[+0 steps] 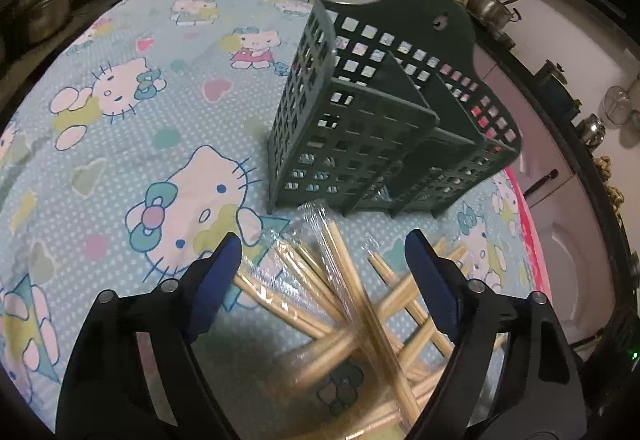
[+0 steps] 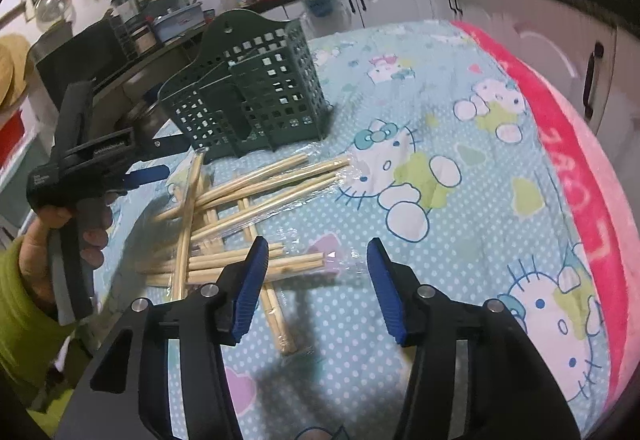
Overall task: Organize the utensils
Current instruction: 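Close the left tool on a wrapped chopstick while the right tool grasps another chopstick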
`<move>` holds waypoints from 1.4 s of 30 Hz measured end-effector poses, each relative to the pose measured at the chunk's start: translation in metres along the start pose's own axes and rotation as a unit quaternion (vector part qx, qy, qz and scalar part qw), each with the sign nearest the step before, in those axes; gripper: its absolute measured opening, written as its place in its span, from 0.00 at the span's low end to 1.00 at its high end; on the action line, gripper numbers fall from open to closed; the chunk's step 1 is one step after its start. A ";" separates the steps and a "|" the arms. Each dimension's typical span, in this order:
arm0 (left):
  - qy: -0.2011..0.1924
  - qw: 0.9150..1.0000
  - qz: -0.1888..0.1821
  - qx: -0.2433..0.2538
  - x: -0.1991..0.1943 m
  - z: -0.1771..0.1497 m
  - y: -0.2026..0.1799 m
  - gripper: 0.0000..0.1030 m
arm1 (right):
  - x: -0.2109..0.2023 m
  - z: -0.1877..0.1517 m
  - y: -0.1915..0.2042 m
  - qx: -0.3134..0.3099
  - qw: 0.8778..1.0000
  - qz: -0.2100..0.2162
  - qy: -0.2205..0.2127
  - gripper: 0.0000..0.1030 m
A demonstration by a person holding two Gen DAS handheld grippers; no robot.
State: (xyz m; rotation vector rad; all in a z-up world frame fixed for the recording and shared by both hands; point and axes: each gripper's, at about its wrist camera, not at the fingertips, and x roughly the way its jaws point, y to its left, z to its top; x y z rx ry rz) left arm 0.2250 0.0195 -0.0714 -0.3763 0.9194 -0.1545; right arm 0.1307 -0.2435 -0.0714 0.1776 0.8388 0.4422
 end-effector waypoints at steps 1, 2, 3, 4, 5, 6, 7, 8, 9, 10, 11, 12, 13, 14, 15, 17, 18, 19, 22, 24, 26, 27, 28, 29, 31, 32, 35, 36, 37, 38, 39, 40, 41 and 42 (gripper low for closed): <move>0.008 1.000 -0.001 -0.001 0.004 0.001 0.000 0.72 | 0.001 0.000 -0.002 0.005 1.000 0.005 0.004 0.48; 0.013 1.000 0.000 -0.002 0.007 0.002 0.000 0.72 | 0.004 -0.001 -0.004 0.011 1.000 0.009 0.010 0.48; 0.018 1.000 -0.003 -0.003 0.010 0.003 0.000 0.72 | 0.005 -0.001 -0.006 0.015 1.000 0.011 0.014 0.48; 0.020 1.000 -0.005 -0.004 0.012 0.003 0.000 0.72 | 0.007 -0.001 -0.008 0.021 1.000 0.014 0.018 0.48; 0.023 1.000 -0.005 -0.007 0.013 0.004 0.001 0.71 | 0.008 -0.002 -0.010 0.027 0.999 0.018 0.022 0.47; 0.024 1.000 -0.007 -0.010 0.015 0.004 0.001 0.70 | 0.009 -0.002 -0.012 0.029 0.999 0.022 0.023 0.45; 0.027 1.000 -0.007 -0.011 0.017 0.005 0.001 0.68 | 0.010 -0.001 -0.012 0.030 0.999 0.024 0.023 0.44; 0.030 0.999 -0.006 -0.013 0.019 0.004 0.003 0.66 | 0.010 -0.001 -0.014 0.034 0.999 0.026 0.024 0.43; 0.034 0.999 -0.005 -0.016 0.021 0.004 0.004 0.65 | 0.012 -0.001 -0.015 0.038 0.999 0.029 0.026 0.40; 0.037 0.999 -0.005 -0.019 0.023 0.004 0.005 0.65 | 0.013 -0.001 -0.016 0.042 0.998 0.034 0.030 0.35; 0.040 0.999 -0.002 -0.020 0.024 0.003 0.006 0.65 | 0.014 -0.001 -0.017 0.046 0.997 0.042 0.035 0.33; 0.041 0.999 -0.003 -0.021 0.025 0.002 0.006 0.65 | 0.014 -0.001 -0.017 0.046 0.997 0.046 0.035 0.29; 0.043 0.999 -0.003 -0.020 0.026 0.002 0.007 0.65 | 0.014 -0.001 -0.017 0.047 0.997 0.048 0.035 0.26; 0.044 0.999 -0.001 -0.019 0.027 0.002 0.006 0.63 | 0.013 -0.002 -0.017 0.047 0.997 0.051 0.034 0.24; 0.046 0.999 0.000 -0.019 0.028 0.002 0.007 0.62 | 0.011 -0.002 -0.016 0.048 0.997 0.056 0.032 0.21; 0.048 0.999 -0.001 -0.024 0.030 0.002 0.008 0.58 | 0.009 -0.002 -0.016 0.043 0.997 0.059 0.029 0.12; 0.049 0.998 -0.001 -0.026 0.031 0.002 0.007 0.57 | 0.007 -0.002 -0.014 0.038 0.997 0.060 0.027 0.11; 0.049 0.998 -0.003 -0.029 0.031 0.002 0.009 0.55 | 0.005 -0.002 -0.014 0.035 0.997 0.060 0.025 0.10; 0.052 0.998 -0.004 -0.033 0.031 0.004 0.013 0.50 | 0.001 -0.003 -0.011 0.026 0.998 0.055 0.021 0.10; 0.054 0.998 0.000 -0.035 0.030 0.005 0.016 0.45 | -0.001 -0.004 -0.010 0.024 0.998 0.052 0.019 0.09; 0.056 0.998 0.006 -0.034 0.030 0.006 0.015 0.35 | -0.003 -0.002 -0.009 0.020 0.998 0.048 0.017 0.09; 0.056 0.998 0.006 -0.034 0.029 0.007 0.016 0.32 | -0.004 -0.001 -0.008 0.017 0.999 0.046 0.015 0.09; 0.056 0.998 0.005 -0.036 0.027 0.007 0.018 0.26 | -0.007 -0.001 -0.007 0.013 0.999 0.045 0.011 0.09; 0.056 0.998 0.003 -0.037 0.026 0.008 0.020 0.20 | -0.008 0.000 -0.006 0.011 0.999 0.045 0.009 0.08; 0.056 0.998 0.003 -0.035 0.023 0.008 0.024 0.12 | -0.011 0.002 -0.004 0.008 0.999 0.048 0.004 0.07; 0.057 0.998 -0.002 -0.037 0.021 0.008 0.027 0.10 | -0.014 0.003 -0.001 0.003 0.999 0.048 0.001 0.07; 0.055 0.998 -0.017 -0.037 0.014 0.007 0.031 0.06 | -0.022 0.008 0.006 -0.012 0.999 0.050 -0.009 0.06; 0.050 0.998 -0.020 -0.034 0.009 0.007 0.031 0.05 | -0.024 0.009 0.008 -0.015 0.999 0.051 -0.012 0.06; 0.046 0.998 -0.024 -0.033 0.004 0.007 0.031 0.04 | -0.027 0.011 0.011 -0.019 0.998 0.052 -0.016 0.06; 0.040 0.998 -0.028 -0.030 -0.003 0.008 0.031 0.03 | -0.030 0.013 0.014 -0.024 0.998 0.055 -0.020 0.06; 0.033 0.999 -0.031 -0.026 -0.010 0.009 0.030 0.03 | -0.033 0.017 0.019 -0.030 0.998 0.055 -0.022 0.06; 0.024 0.999 -0.032 -0.023 -0.017 0.010 0.029 0.03 | -0.034 0.019 0.021 -0.033 0.998 0.055 -0.022 0.06; 0.017 0.999 -0.034 -0.020 -0.024 0.012 0.025 0.03 | -0.037 0.023 0.026 -0.040 0.998 0.053 -0.024 0.06; 0.012 0.999 -0.036 -0.015 -0.029 0.013 0.022 0.03 | -0.038 0.025 0.030 -0.044 0.997 0.053 -0.025 0.05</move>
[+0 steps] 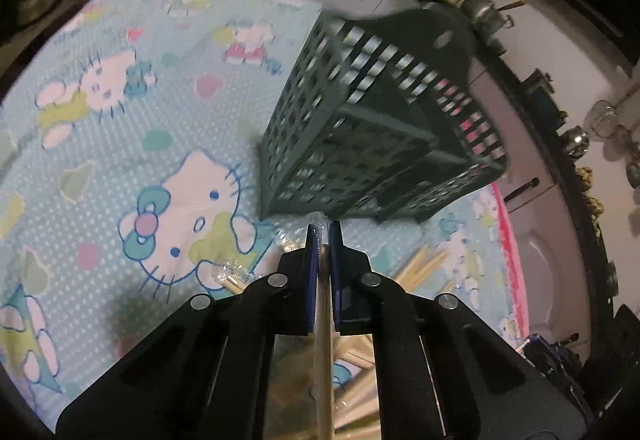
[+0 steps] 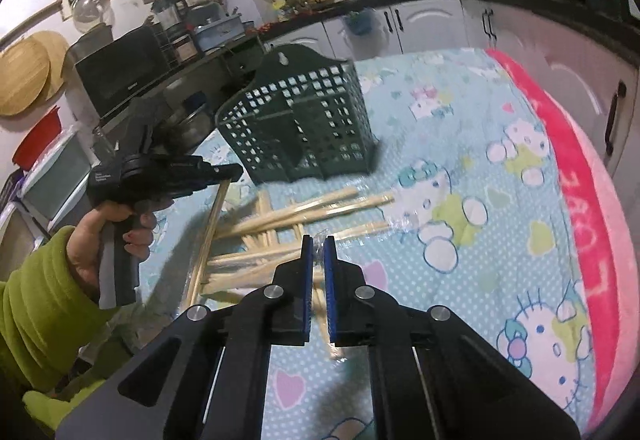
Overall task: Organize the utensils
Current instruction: 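Lift both held chopsticks and carry them over the green caddy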
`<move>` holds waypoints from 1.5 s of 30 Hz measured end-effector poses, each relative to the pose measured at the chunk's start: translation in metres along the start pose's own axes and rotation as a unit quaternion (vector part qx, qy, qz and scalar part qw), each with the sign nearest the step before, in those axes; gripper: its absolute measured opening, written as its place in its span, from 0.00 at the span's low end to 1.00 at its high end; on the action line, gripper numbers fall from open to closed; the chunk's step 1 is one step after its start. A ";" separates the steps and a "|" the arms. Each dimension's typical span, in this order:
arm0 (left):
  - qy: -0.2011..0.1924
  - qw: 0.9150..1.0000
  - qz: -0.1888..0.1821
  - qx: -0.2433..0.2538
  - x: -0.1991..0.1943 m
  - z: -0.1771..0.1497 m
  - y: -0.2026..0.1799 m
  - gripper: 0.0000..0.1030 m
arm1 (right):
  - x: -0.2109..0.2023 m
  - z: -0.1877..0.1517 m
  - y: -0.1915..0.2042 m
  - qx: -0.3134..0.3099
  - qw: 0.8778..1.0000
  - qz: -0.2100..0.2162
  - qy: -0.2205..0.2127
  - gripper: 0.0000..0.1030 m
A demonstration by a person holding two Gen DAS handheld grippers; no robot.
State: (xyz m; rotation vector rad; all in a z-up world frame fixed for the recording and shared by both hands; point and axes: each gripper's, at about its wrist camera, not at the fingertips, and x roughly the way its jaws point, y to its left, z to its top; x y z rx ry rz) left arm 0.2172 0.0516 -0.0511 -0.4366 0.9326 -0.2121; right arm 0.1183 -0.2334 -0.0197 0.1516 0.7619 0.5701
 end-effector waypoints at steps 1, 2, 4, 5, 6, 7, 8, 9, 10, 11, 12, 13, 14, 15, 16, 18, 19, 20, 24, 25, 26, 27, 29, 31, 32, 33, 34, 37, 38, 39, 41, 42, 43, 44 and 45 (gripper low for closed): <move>-0.006 1.000 -0.001 0.006 -0.005 0.001 -0.005 0.03 | -0.001 0.002 0.004 -0.005 1.000 0.001 -0.001 0.05; -0.013 1.000 -0.006 0.014 -0.013 0.001 -0.008 0.03 | -0.002 0.005 0.008 -0.011 1.000 0.000 -0.003 0.05; -0.024 0.999 -0.015 0.027 -0.026 0.002 -0.015 0.03 | -0.005 0.010 0.015 -0.021 1.000 0.004 -0.007 0.05; -0.029 0.999 -0.018 0.031 -0.029 0.001 -0.022 0.03 | -0.007 0.012 0.019 -0.026 1.000 0.006 -0.010 0.05; -0.034 0.999 -0.022 0.036 -0.034 0.002 -0.027 0.03 | -0.008 0.016 0.021 -0.031 0.999 0.008 -0.012 0.05; -0.037 0.998 -0.026 0.039 -0.037 0.003 -0.031 0.03 | -0.009 0.019 0.024 -0.036 0.999 0.010 -0.014 0.05; -0.042 0.998 -0.033 0.044 -0.043 0.004 -0.036 0.03 | -0.011 0.022 0.026 -0.039 0.999 0.010 -0.015 0.05; -0.046 0.997 -0.035 0.048 -0.047 0.004 -0.041 0.03 | -0.012 0.025 0.029 -0.043 0.999 0.010 -0.016 0.04; -0.051 0.997 -0.037 0.054 -0.051 0.005 -0.046 0.03 | -0.013 0.028 0.032 -0.047 0.999 0.010 -0.018 0.04; -0.057 0.996 -0.038 0.062 -0.053 0.005 -0.056 0.03 | -0.016 0.031 0.034 -0.050 0.998 0.013 -0.023 0.04; -0.060 0.995 -0.040 0.066 -0.055 0.006 -0.061 0.03 | -0.019 0.035 0.036 -0.053 0.998 0.015 -0.029 0.04; -0.065 0.994 -0.043 0.071 -0.061 0.007 -0.066 0.03 | -0.021 0.037 0.039 -0.055 0.998 0.016 -0.032 0.04; -0.069 0.994 -0.045 0.076 -0.064 0.006 -0.070 0.03 | -0.024 0.040 0.042 -0.058 0.997 0.017 -0.037 0.04; -0.075 0.993 -0.047 0.081 -0.069 0.007 -0.074 0.03 | -0.027 0.043 0.044 -0.061 0.997 0.018 -0.041 0.04; -0.080 0.992 -0.048 0.084 -0.074 0.008 -0.078 0.03 | -0.030 0.046 0.047 -0.064 0.997 0.019 -0.044 0.04; -0.087 0.991 -0.051 0.088 -0.079 0.010 -0.085 0.03 | -0.036 0.052 0.054 -0.070 0.996 0.021 -0.053 0.03; -0.092 0.990 -0.051 0.090 -0.084 0.012 -0.089 0.03 | -0.039 0.055 0.056 -0.072 0.996 0.022 -0.057 0.03; -0.096 0.990 -0.052 0.092 -0.085 0.014 -0.092 0.03 | -0.043 0.058 0.058 -0.075 0.995 0.024 -0.063 0.03; -0.119 0.986 -0.052 0.104 -0.104 0.021 -0.103 0.03 | -0.057 0.072 0.066 -0.084 0.992 0.028 -0.087 0.03; -0.125 0.985 -0.052 0.105 -0.108 0.023 -0.106 0.02 | -0.061 0.076 0.067 -0.085 0.992 0.028 -0.093 0.03; -0.132 0.984 -0.054 0.107 -0.113 0.026 -0.109 0.02 | -0.063 0.079 0.068 -0.086 0.991 0.027 -0.097 0.03; -0.139 0.983 -0.053 0.108 -0.117 0.029 -0.111 0.03 | -0.066 0.082 0.069 -0.088 0.991 0.026 -0.102 0.03; -0.157 0.980 -0.051 0.112 -0.126 0.035 -0.116 0.03 | -0.072 0.089 0.071 -0.089 0.989 0.023 -0.112 0.03; -0.176 0.976 -0.046 0.116 -0.133 0.040 -0.121 0.03 | -0.076 0.095 0.071 -0.090 0.988 0.021 -0.120 0.03; -0.186 0.975 -0.044 0.117 -0.136 0.044 -0.123 0.03 | -0.079 0.100 0.072 -0.091 0.988 0.020 -0.126 0.03; -0.192 0.974 -0.045 0.116 -0.138 0.048 -0.124 0.03 | -0.081 0.103 0.072 -0.091 0.987 0.019 -0.131 0.03; -0.198 0.972 -0.044 0.116 -0.140 0.052 -0.126 0.03 | -0.083 0.106 0.071 -0.091 0.987 0.020 -0.135 0.03; -0.218 0.968 -0.041 0.119 -0.146 0.063 -0.131 0.03 | -0.087 0.118 0.071 -0.090 0.985 0.017 -0.148 0.03; -0.226 0.966 -0.037 0.122 -0.149 0.067 -0.134 0.03 | -0.088 0.120 0.072 -0.089 0.984 0.016 -0.150 0.03; -0.234 0.964 -0.034 0.124 -0.151 0.071 -0.137 0.03 | -0.089 0.123 0.072 -0.089 0.984 0.014 -0.155 0.03; -0.245 0.961 -0.028 0.125 -0.153 0.079 -0.140 0.03 | -0.093 0.130 0.073 -0.089 0.982 0.013 -0.166 0.03; -0.252 0.960 -0.026 0.123 -0.155 0.083 -0.142 0.03 | -0.094 0.133 0.073 -0.089 0.981 0.012 -0.171 0.03; -0.256 0.959 -0.025 0.121 -0.157 0.086 -0.143 0.03 | -0.096 0.137 0.072 -0.088 0.980 0.012 -0.177 0.03; -0.263 0.957 -0.024 0.119 -0.158 0.090 -0.144 0.03 | -0.097 0.140 0.072 -0.088 0.980 0.012 -0.180 0.03; -0.270 0.955 -0.023 0.117 -0.160 0.094 -0.146 0.03 | -0.098 0.143 0.072 -0.087 0.979 0.012 -0.183 0.03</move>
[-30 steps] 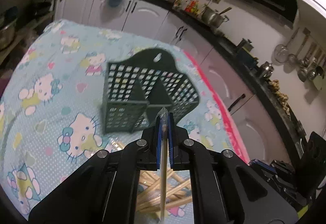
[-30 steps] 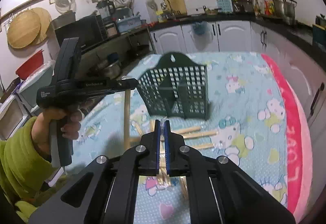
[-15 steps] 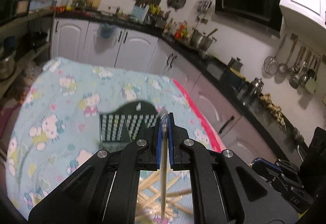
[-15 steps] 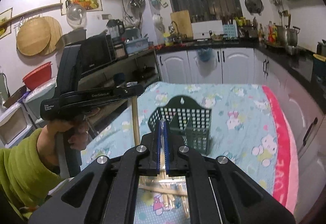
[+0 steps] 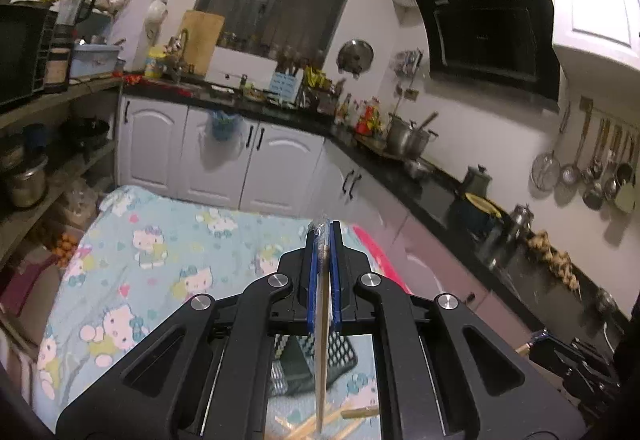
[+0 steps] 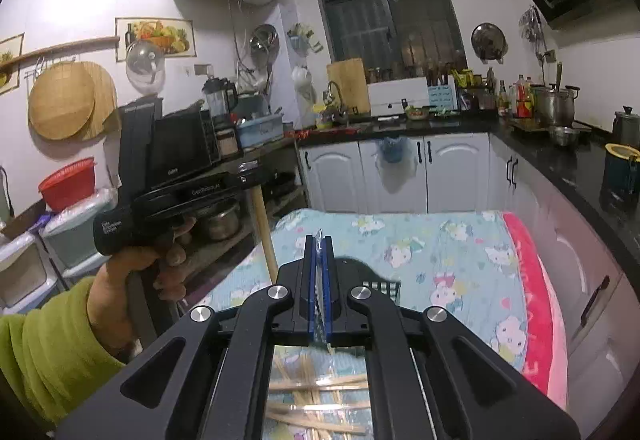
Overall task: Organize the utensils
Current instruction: 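Lift both held chopsticks and carry them over the green caddy, then open the left tool over the caddy while the right tool releases its chopstick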
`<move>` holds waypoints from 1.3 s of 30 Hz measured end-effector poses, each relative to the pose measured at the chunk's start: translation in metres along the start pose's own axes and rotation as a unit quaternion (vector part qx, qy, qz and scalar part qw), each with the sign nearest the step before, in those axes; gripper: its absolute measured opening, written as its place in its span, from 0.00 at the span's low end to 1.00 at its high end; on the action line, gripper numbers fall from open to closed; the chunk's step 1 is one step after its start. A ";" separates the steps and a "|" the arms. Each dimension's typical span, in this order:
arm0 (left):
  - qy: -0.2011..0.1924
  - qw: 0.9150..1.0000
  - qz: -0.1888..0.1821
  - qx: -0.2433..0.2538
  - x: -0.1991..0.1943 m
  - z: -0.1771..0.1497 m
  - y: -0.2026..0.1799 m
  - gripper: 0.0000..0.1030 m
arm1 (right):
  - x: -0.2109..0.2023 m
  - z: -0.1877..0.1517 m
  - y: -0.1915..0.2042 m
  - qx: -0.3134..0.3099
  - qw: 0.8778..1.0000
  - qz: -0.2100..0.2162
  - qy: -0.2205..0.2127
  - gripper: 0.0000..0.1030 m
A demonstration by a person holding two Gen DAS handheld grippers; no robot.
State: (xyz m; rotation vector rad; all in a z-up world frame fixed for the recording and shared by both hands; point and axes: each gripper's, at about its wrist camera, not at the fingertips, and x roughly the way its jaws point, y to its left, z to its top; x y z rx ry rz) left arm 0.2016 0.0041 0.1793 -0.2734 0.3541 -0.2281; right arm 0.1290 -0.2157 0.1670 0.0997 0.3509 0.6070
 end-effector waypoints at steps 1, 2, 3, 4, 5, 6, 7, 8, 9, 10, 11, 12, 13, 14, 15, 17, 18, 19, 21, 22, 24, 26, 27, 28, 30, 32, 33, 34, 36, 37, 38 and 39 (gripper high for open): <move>-0.005 1.000 0.000 0.000 0.000 0.003 -0.001 0.03 | 0.001 0.004 -0.001 0.000 1.000 -0.001 -0.003 0.03; -0.016 1.000 0.002 0.001 0.000 0.007 -0.001 0.03 | 0.002 0.007 -0.002 -0.001 1.000 -0.001 -0.006 0.03; -0.024 1.000 0.005 0.000 0.001 0.010 -0.002 0.03 | 0.003 0.010 -0.002 -0.002 1.000 -0.003 -0.008 0.03; -0.031 1.000 0.004 -0.002 0.001 0.012 -0.001 0.03 | 0.004 0.013 -0.003 -0.003 1.000 -0.005 -0.011 0.03; -0.037 0.999 0.005 -0.003 0.001 0.015 -0.001 0.03 | 0.007 0.017 -0.004 -0.003 1.000 -0.005 -0.013 0.03; -0.045 0.999 0.005 -0.002 0.003 0.017 -0.001 0.03 | 0.008 0.020 -0.005 -0.003 1.000 -0.007 -0.015 0.03; -0.050 0.999 0.007 0.001 0.005 0.018 -0.002 0.03 | 0.011 0.023 -0.007 -0.001 1.000 -0.008 -0.017 0.03; -0.053 0.999 0.009 0.005 0.007 0.019 -0.002 0.03 | 0.014 0.025 -0.009 0.000 1.000 -0.007 -0.018 0.03; -0.057 0.998 0.010 0.008 0.011 0.019 -0.003 0.03 | 0.015 0.026 -0.010 0.002 1.000 -0.008 -0.019 0.03; -0.060 0.998 0.011 0.009 0.013 0.019 -0.003 0.03 | 0.018 0.028 -0.012 0.002 1.000 -0.010 -0.020 0.03; -0.062 0.998 0.013 0.010 0.018 0.019 -0.003 0.03 | 0.021 0.030 -0.014 0.004 1.000 -0.010 -0.019 0.03; -0.064 0.998 0.014 0.011 0.022 0.019 -0.002 0.03 | 0.024 0.030 -0.017 0.004 1.000 -0.013 -0.019 0.03; -0.065 0.998 0.015 0.011 0.028 0.017 -0.002 0.03 | 0.027 0.031 -0.018 0.005 1.000 -0.015 -0.019 0.03; -0.066 0.998 0.015 0.011 0.031 0.016 -0.001 0.03 | 0.030 0.031 -0.021 0.006 1.000 -0.017 -0.017 0.03; -0.067 0.998 0.017 0.011 0.035 0.015 -0.001 0.03 | 0.033 0.031 -0.023 0.008 1.000 -0.019 -0.016 0.03; -0.069 0.997 0.019 0.018 0.044 0.010 -0.001 0.03 | 0.039 0.031 -0.026 0.009 1.000 -0.025 -0.015 0.03; -0.071 0.997 0.022 0.022 0.047 0.007 -0.001 0.03 | 0.042 0.029 -0.028 0.010 1.000 -0.025 -0.013 0.03; -0.072 0.997 0.023 0.026 0.051 0.003 -0.001 0.03 | 0.044 0.029 -0.029 0.012 1.000 -0.026 -0.012 0.03; -0.072 0.997 0.028 0.031 0.057 -0.003 0.000 0.03 | 0.051 0.028 -0.032 0.014 0.999 -0.030 -0.009 0.03; -0.072 0.996 0.029 0.031 0.060 -0.006 0.002 0.03 | 0.053 0.028 -0.033 0.014 0.999 -0.033 -0.009 0.03; -0.072 0.996 0.030 0.031 0.064 -0.011 0.004 0.03 | 0.059 0.027 -0.035 0.011 0.999 -0.041 -0.010 0.03; -0.069 0.996 0.034 0.035 0.070 -0.017 0.006 0.03 | 0.064 0.024 -0.038 0.014 0.999 -0.043 -0.006 0.03; -0.068 0.997 0.033 0.034 0.072 -0.019 0.008 0.03 | 0.067 0.024 -0.039 0.017 0.999 -0.044 -0.004 0.03; -0.065 0.997 0.032 0.032 0.074 -0.021 0.011 0.03 | 0.071 0.022 -0.040 0.019 0.999 -0.044 0.000 0.03; -0.062 0.997 0.033 0.026 0.077 -0.026 0.016 0.03 | 0.076 0.020 -0.041 0.021 0.999 -0.045 0.003 0.03; -0.056 0.998 0.034 0.014 0.080 -0.031 0.022 0.03 | 0.082 0.017 -0.042 0.024 0.999 -0.045 0.011 0.03; -0.054 0.998 0.034 0.013 0.080 -0.033 0.024 0.03 | 0.085 0.015 -0.043 0.024 0.999 -0.046 0.014 0.03; -0.054 0.998 0.034 0.013 0.080 -0.035 0.025 0.03 | 0.090 0.012 -0.043 0.024 0.998 -0.046 0.021 0.03; -0.053 0.998 0.033 0.014 0.080 -0.037 0.027 0.03 | 0.097 0.009 -0.043 0.024 0.998 -0.050 0.028 0.03; -0.051 0.998 0.034 0.014 0.079 -0.040 0.029 0.03 | 0.100 0.007 -0.043 0.024 0.998 -0.052 0.033 0.03; -0.047 0.998 0.034 0.013 0.080 -0.042 0.030 0.03 | 0.105 0.005 -0.045 0.027 0.997 -0.053 0.039 0.03; -0.043 0.998 0.034 0.011 0.080 -0.044 0.032 0.03 | 0.109 0.002 -0.046 0.032 0.997 -0.056 0.045 0.04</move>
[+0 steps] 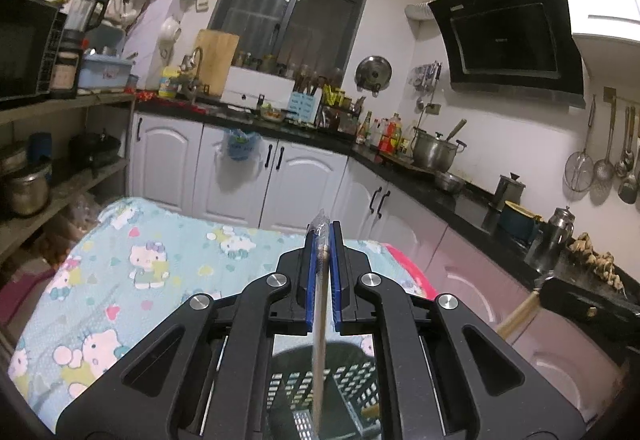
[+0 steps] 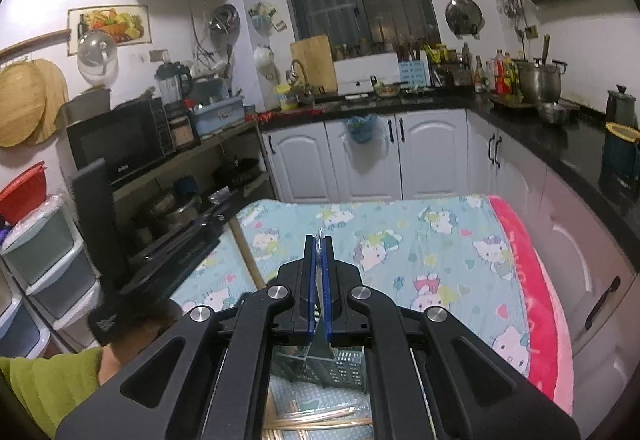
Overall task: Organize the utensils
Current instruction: 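Open the left tool over the caddy while the right tool releases its chopstick, then move both open tools back down to the chopstick pile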
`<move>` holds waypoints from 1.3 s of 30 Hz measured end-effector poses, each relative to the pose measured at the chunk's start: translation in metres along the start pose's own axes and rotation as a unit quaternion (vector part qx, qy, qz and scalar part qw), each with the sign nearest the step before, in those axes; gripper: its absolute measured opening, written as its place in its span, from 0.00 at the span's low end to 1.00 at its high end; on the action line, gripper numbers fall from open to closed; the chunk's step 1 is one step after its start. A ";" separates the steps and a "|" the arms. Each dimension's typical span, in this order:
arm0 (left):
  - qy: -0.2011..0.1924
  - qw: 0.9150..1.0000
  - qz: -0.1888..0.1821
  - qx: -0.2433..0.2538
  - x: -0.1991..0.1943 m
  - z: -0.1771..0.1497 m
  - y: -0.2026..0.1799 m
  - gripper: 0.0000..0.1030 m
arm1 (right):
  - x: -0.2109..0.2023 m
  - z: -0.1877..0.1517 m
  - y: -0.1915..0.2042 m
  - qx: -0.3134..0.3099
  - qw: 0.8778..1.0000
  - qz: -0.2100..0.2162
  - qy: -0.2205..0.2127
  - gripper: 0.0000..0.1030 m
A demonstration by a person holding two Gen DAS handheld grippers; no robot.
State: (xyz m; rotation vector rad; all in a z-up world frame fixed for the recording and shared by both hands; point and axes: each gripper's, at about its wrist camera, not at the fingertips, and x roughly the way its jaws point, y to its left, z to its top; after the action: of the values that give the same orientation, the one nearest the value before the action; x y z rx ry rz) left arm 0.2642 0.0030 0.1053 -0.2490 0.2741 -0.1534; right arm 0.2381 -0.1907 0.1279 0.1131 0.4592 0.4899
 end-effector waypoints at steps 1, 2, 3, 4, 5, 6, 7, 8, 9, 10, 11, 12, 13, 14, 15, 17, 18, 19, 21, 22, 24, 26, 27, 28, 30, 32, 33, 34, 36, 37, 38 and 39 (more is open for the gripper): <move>0.003 1.000 0.001 -0.004 0.000 -0.003 0.003 0.03 | 0.004 -0.002 -0.001 0.004 1.000 -0.001 0.005 0.04; 0.005 1.000 0.003 -0.007 -0.001 -0.005 0.005 0.10 | 0.007 -0.004 -0.002 0.007 1.000 -0.001 0.010 0.05; 0.007 1.000 0.002 -0.011 -0.001 -0.008 0.008 0.16 | 0.011 -0.007 -0.004 0.011 1.000 -0.006 0.018 0.11; 0.009 1.000 0.000 -0.014 -0.002 -0.010 0.011 0.31 | 0.013 -0.009 -0.005 0.014 1.000 -0.008 0.024 0.19; 0.013 1.000 -0.004 -0.020 -0.004 -0.011 0.015 0.36 | 0.013 -0.010 -0.005 0.015 1.000 -0.008 0.025 0.25; 0.016 0.999 -0.009 -0.027 -0.006 -0.012 0.018 0.37 | 0.012 -0.012 -0.006 0.018 0.999 -0.011 0.023 0.35; 0.020 0.999 -0.014 -0.031 -0.008 -0.012 0.022 0.38 | 0.010 -0.014 -0.007 0.019 1.000 -0.012 0.020 0.38; 0.019 0.999 -0.017 -0.035 -0.010 -0.012 0.024 0.43 | 0.007 -0.015 -0.008 0.020 1.000 -0.014 0.016 0.38; 0.018 0.999 -0.020 -0.039 -0.013 -0.012 0.026 0.47 | 0.004 -0.015 -0.009 0.020 1.000 -0.015 0.012 0.40; 0.020 0.999 -0.023 -0.041 -0.015 -0.012 0.027 0.53 | 0.001 -0.016 -0.011 0.021 1.000 -0.015 0.008 0.44; 0.022 0.998 -0.025 -0.044 -0.018 -0.011 0.030 0.57 | -0.002 -0.017 -0.012 0.022 1.000 -0.016 0.006 0.46; 0.022 0.998 -0.029 -0.047 -0.021 -0.010 0.030 0.59 | -0.005 -0.017 -0.013 0.022 1.000 -0.017 0.004 0.48; 0.021 0.998 -0.036 -0.048 -0.026 -0.009 0.032 0.63 | -0.008 -0.019 -0.014 0.020 1.000 -0.018 0.003 0.48; 0.019 0.998 -0.036 -0.046 -0.030 -0.009 0.032 0.67 | -0.011 -0.020 -0.014 0.019 1.000 -0.019 0.003 0.50; 0.017 0.998 -0.034 -0.044 -0.034 -0.008 0.033 0.69 | -0.012 -0.020 -0.015 0.018 1.000 -0.020 0.003 0.52; 0.019 0.998 -0.034 -0.045 -0.041 -0.008 0.034 0.76 | -0.017 -0.023 -0.016 0.017 1.000 -0.022 0.001 0.55; 0.023 0.998 -0.032 -0.047 -0.043 -0.008 0.035 0.77 | -0.020 -0.024 -0.015 0.016 1.000 -0.022 0.001 0.57; 0.026 0.998 -0.031 -0.050 -0.047 -0.009 0.037 0.80 | -0.022 -0.026 -0.014 0.016 1.000 -0.023 0.001 0.58; 0.030 0.998 -0.031 -0.052 -0.054 -0.011 0.038 0.87 | -0.026 -0.028 -0.012 0.014 1.000 -0.021 -0.001 0.61; 0.034 0.998 -0.030 -0.050 -0.058 -0.012 0.038 0.89 | -0.028 -0.030 -0.012 0.013 1.000 -0.020 -0.002 0.62; 0.037 0.998 -0.026 -0.050 -0.066 -0.014 0.040 0.90 | -0.032 -0.033 -0.009 0.010 1.000 -0.020 -0.003 0.64; 0.042 0.997 -0.023 -0.056 -0.073 -0.017 0.042 0.90 | -0.038 -0.037 -0.006 0.004 1.000 -0.019 -0.004 0.66; 0.047 0.997 -0.023 -0.058 -0.078 -0.020 0.043 0.90 | -0.040 -0.039 -0.004 0.003 1.000 -0.020 -0.004 0.67; 0.048 0.997 -0.021 -0.059 -0.082 -0.022 0.044 0.90 | -0.042 -0.041 -0.003 0.002 1.000 -0.021 -0.005 0.68; 0.052 0.997 -0.016 -0.058 -0.089 -0.025 0.045 0.90 | -0.046 -0.045 0.000 -0.004 1.000 -0.019 -0.004 0.68; 0.056 0.996 -0.013 -0.061 -0.096 -0.029 0.048 0.90 | -0.051 -0.049 0.002 -0.008 1.000 -0.021 -0.005 0.68; 0.057 0.996 -0.015 -0.066 -0.100 -0.031 0.049 0.90 | -0.053 -0.052 0.003 -0.009 1.000 -0.020 -0.006 0.68; 0.057 0.996 -0.017 -0.072 -0.104 -0.034 0.051 0.90 | -0.055 -0.053 0.004 -0.008 1.000 -0.019 -0.006 0.68; 0.062 0.995 -0.019 -0.074 -0.111 -0.039 0.054 0.90 | -0.057 -0.058 0.005 -0.006 1.000 -0.014 -0.004 0.69; 0.065 0.995 -0.017 -0.074 -0.115 -0.042 0.055 0.90 | -0.058 -0.060 0.005 -0.007 1.000 -0.015 -0.003 0.69; 0.066 0.995 -0.016 -0.074 -0.118 -0.045 0.056 0.90 | -0.059 -0.062 0.006 -0.008 1.000 -0.015 -0.002 0.69; 0.067 0.995 -0.017 -0.075 -0.120 -0.047 0.055 0.90 | -0.060 -0.063 0.006 -0.007 1.000 -0.015 -0.002 0.69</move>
State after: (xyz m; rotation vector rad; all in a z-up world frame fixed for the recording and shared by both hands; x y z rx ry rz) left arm 0.1433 0.0669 0.0772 -0.3930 0.4161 -0.1843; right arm 0.1599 -0.2144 0.0964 0.0927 0.4530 0.4635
